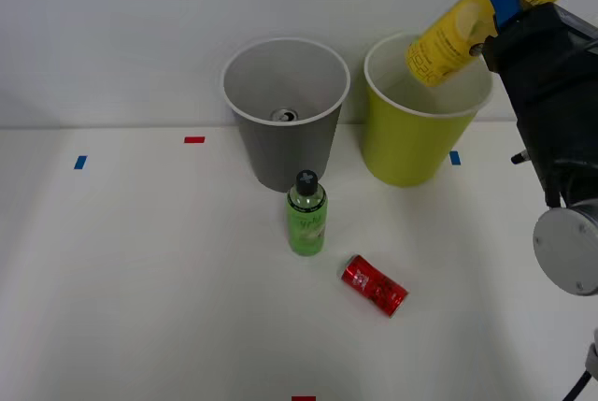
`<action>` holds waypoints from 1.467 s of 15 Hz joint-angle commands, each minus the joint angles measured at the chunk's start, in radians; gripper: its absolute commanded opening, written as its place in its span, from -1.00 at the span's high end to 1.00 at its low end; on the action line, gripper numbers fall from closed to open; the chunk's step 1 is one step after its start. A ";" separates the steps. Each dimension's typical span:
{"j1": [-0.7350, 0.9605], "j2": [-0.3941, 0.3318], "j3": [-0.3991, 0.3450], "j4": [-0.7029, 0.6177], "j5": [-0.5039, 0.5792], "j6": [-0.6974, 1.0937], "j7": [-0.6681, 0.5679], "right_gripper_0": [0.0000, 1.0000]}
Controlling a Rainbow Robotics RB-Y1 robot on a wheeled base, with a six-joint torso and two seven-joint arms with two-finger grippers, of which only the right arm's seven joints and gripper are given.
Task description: Put cans in the gray bin, plastic bottles in the light green bin
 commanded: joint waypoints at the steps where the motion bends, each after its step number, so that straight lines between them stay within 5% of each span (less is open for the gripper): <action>1: -0.176 0.000 -0.021 0.255 -0.006 -0.089 0.000 1.00; 7: -0.392 -0.020 -0.029 0.562 0.015 -0.103 0.024 1.00; 20: -0.394 -0.034 0.029 0.578 0.115 -0.135 0.158 1.00; 21: -0.392 -0.028 0.029 0.579 0.118 -0.135 0.162 0.95; 22: -0.392 -0.021 0.025 0.578 0.119 -0.135 0.162 0.44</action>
